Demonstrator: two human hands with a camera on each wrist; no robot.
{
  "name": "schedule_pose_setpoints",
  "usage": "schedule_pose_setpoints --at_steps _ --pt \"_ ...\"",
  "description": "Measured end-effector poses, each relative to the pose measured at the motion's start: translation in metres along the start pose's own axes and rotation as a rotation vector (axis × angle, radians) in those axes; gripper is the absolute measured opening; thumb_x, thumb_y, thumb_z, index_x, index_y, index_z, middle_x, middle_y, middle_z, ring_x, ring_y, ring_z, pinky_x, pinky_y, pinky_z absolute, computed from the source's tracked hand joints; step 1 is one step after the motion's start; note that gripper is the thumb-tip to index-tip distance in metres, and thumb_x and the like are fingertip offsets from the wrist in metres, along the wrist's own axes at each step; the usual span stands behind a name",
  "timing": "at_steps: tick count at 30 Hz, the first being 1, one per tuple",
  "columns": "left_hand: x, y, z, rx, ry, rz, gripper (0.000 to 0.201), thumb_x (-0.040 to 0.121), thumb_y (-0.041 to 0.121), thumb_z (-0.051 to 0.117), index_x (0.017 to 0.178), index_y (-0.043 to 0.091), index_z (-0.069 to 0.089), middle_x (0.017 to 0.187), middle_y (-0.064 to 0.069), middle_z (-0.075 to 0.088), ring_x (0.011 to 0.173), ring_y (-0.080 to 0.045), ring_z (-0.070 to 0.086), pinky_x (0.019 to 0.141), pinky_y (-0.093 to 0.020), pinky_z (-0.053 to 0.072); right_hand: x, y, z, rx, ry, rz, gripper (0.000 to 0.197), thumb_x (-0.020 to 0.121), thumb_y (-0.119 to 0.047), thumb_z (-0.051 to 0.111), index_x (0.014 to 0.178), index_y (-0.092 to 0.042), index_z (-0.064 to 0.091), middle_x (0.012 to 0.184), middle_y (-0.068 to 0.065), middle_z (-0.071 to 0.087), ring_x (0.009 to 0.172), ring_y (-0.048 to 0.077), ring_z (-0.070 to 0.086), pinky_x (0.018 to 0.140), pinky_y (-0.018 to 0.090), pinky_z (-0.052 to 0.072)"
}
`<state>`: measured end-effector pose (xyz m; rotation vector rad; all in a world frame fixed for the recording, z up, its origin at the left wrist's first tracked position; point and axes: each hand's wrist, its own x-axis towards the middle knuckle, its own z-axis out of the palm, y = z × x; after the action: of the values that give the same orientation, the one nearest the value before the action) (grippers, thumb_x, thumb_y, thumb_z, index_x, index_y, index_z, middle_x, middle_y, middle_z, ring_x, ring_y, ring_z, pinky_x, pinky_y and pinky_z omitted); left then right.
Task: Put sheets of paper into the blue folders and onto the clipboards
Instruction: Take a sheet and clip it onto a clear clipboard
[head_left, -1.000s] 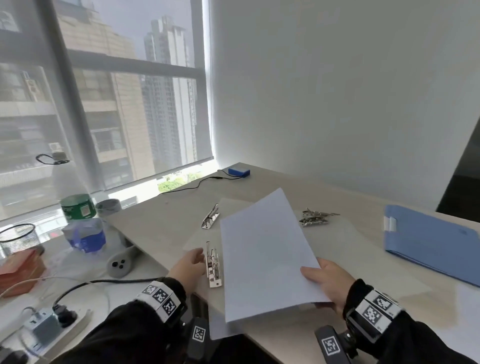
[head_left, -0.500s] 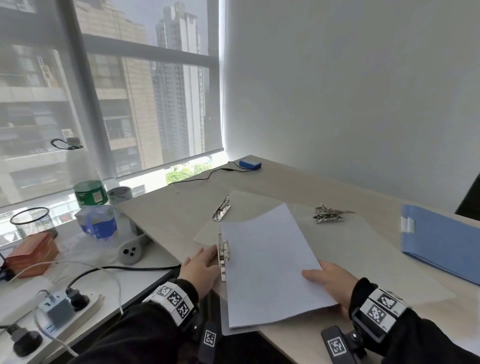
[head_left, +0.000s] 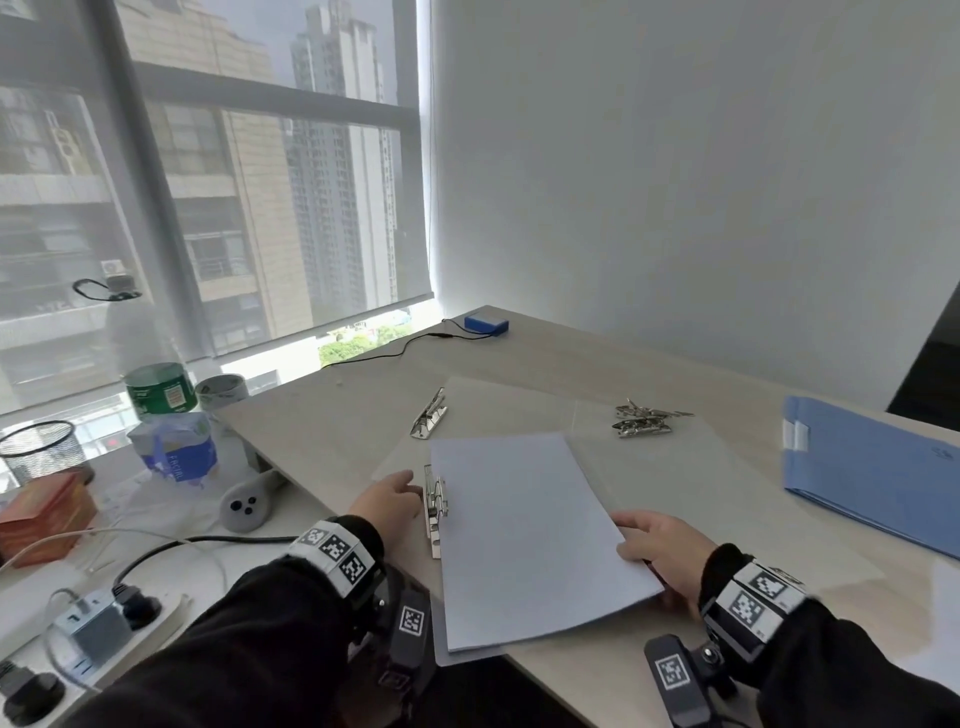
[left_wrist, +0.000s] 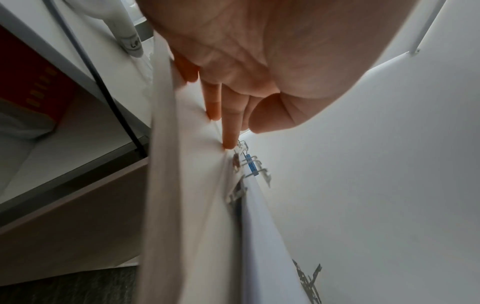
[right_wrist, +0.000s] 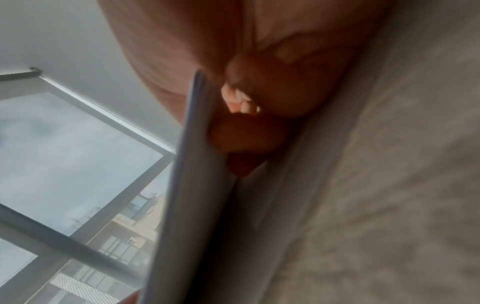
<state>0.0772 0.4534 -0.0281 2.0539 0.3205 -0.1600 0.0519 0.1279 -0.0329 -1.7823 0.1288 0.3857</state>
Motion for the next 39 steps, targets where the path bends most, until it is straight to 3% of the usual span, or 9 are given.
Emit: schedule_pose_setpoints --at_steps 8,12,16,20,22,26,30,36,39 --pt "0.017 0.008 -0.006 -0.197 0.057 -0.002 0.05 0.085 -0.005 0.044 0.134 0.006 0.053 0.12 -0.008 0.067 0.104 -0.021 0.058 0.101 -0.033 0.044 -0.005 -0.007 0.0 -0.022 -0.017 0.013 0.043 0.089 0.016 0.041 0.127 -0.003 0.052 0.096 0.011 0.066 0.045 0.004 0.065 0.038 0.015 0.044" --pt "0.004 0.004 -0.01 -0.299 0.115 0.03 0.03 0.09 0.009 0.052 0.116 0.011 0.066 0.093 -0.003 0.067 0.084 -0.018 0.059 0.069 -0.027 0.045 -0.013 -0.018 0.003 -0.059 -0.009 0.0 0.044 0.091 0.013 0.042 0.131 -0.004 0.051 0.07 0.0 0.07 0.035 0.001 0.058 0.033 0.013 0.039" --pt "0.001 0.007 -0.004 -0.276 0.063 -0.002 0.042 0.091 0.001 0.047 0.131 0.011 0.056 0.121 -0.008 0.063 0.099 -0.018 0.055 0.099 -0.042 0.045 -0.021 -0.016 0.004 -0.063 0.013 0.007 0.048 0.093 0.011 0.043 0.138 -0.006 0.046 0.041 -0.013 0.062 0.027 0.0 0.05 0.028 0.012 0.033" --pt "0.003 0.015 0.002 -0.312 0.009 -0.024 0.061 0.08 0.002 0.05 0.139 0.013 0.047 0.133 -0.013 0.06 0.116 -0.03 0.059 0.106 -0.045 0.044 -0.015 -0.012 -0.001 -0.092 0.049 0.029 0.047 0.093 0.007 0.046 0.137 -0.009 0.048 0.056 -0.003 0.066 0.027 0.006 0.046 0.025 0.016 0.03" --pt "0.002 0.019 0.002 -0.322 0.05 -0.015 0.05 0.086 0.002 0.05 0.135 0.01 0.051 0.126 -0.014 0.063 0.111 -0.028 0.061 0.093 -0.037 0.05 -0.014 -0.01 -0.001 -0.09 0.061 0.031 0.046 0.092 0.006 0.048 0.134 -0.011 0.051 0.058 -0.001 0.065 0.028 0.008 0.045 0.026 0.015 0.028" --pt "-0.003 0.016 0.002 -0.31 0.109 0.059 0.024 0.097 0.007 0.043 0.106 0.005 0.064 0.088 -0.01 0.064 0.071 -0.014 0.058 0.039 -0.008 0.041 -0.011 -0.006 -0.001 -0.082 0.064 0.021 0.047 0.092 0.002 0.049 0.135 -0.017 0.052 0.056 0.002 0.062 0.027 0.01 0.04 0.027 0.015 0.025" --pt "-0.01 -0.001 0.005 -0.232 0.071 0.129 0.023 0.092 0.002 0.053 0.085 0.014 0.071 0.083 -0.003 0.07 0.083 -0.021 0.062 0.068 -0.015 0.049 -0.011 -0.006 -0.001 -0.088 0.057 0.012 0.044 0.092 0.001 0.048 0.131 -0.02 0.054 0.06 0.005 0.061 0.027 0.01 0.039 0.027 0.015 0.025" --pt "-0.019 -0.009 0.004 -0.251 0.05 0.1 0.017 0.093 0.01 0.057 0.101 0.012 0.072 0.084 -0.003 0.07 0.071 -0.017 0.063 0.061 -0.02 0.051 -0.013 -0.008 -0.001 -0.094 0.048 0.011 0.044 0.093 0.002 0.048 0.132 -0.019 0.052 0.062 0.006 0.061 0.025 0.008 0.039 0.026 0.014 0.025" --pt "-0.014 -0.013 0.005 -0.254 -0.002 0.061 0.027 0.09 0.012 0.063 0.116 0.01 0.067 0.1 -0.009 0.072 0.083 -0.02 0.067 0.083 -0.032 0.055 -0.012 -0.006 -0.002 -0.085 0.053 0.013 0.045 0.093 0.002 0.048 0.134 -0.016 0.052 0.063 0.006 0.061 0.025 0.008 0.039 0.026 0.014 0.024"
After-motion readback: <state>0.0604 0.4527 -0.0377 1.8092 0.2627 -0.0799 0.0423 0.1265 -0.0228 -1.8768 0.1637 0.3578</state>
